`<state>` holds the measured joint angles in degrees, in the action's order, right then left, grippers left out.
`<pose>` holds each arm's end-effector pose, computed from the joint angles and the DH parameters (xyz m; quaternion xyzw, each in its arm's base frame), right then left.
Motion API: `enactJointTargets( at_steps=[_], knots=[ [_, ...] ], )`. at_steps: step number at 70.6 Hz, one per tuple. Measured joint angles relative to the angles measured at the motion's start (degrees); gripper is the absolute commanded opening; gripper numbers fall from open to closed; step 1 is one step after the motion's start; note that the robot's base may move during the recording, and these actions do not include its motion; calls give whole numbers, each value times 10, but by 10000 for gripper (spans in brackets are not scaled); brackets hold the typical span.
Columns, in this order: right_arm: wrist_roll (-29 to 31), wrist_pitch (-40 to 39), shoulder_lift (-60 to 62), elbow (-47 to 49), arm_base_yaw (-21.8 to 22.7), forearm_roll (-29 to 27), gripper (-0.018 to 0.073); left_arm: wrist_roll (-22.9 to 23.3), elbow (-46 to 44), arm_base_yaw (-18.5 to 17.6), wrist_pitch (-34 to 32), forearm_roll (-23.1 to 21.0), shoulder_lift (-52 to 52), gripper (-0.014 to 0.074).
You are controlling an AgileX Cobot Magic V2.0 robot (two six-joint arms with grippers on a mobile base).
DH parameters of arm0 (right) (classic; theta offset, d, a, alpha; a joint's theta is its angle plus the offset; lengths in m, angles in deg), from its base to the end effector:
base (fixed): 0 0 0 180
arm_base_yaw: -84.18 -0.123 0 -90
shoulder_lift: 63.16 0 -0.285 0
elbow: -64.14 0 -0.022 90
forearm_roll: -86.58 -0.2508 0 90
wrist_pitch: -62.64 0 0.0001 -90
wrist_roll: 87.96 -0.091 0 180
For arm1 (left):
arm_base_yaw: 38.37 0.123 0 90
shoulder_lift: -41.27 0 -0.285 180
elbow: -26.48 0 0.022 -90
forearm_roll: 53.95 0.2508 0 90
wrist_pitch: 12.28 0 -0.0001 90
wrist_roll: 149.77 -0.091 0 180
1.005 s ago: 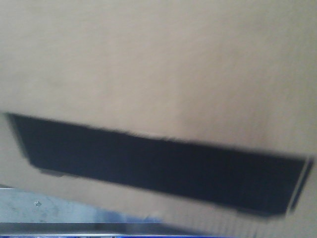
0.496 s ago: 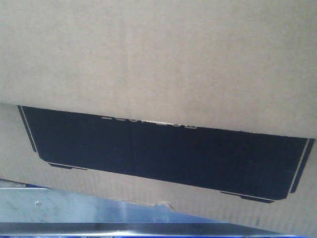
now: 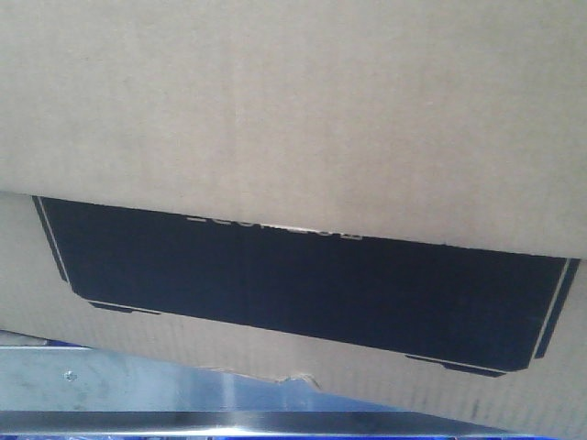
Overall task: Grab box from left shelf to table start
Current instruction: 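Close both grippers on the box's side walls and pull it off the shelf, then lift the box with both grippers and back away from the shelf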
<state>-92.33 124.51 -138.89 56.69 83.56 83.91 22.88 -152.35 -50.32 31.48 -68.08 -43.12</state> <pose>0.2281 0.0062 0.3763 0.0355 0.9529 0.0359 0.2989 0.2812 -0.0752 0.3921 0.1071 0.8916 -0.1319 0.4198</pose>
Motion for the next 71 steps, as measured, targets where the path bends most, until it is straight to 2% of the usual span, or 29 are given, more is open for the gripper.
enactJointTargets(
  at_steps=[17,34,48,59,71],
  knots=[
    [6,42,4,39,0,1,58,-6,0,0,54,2,23,-97],
    [14,62,64,47,-1,-5,58,18,1,0,89,12,107,-97],
    [13,75,104,48,-40,1,58,29,11,0,122,26,161,-97],
    [10,82,117,42,-73,17,58,41,64,3,128,33,205,-97],
    [9,80,135,0,-90,20,58,50,125,3,128,36,258,-97]
  ],
)
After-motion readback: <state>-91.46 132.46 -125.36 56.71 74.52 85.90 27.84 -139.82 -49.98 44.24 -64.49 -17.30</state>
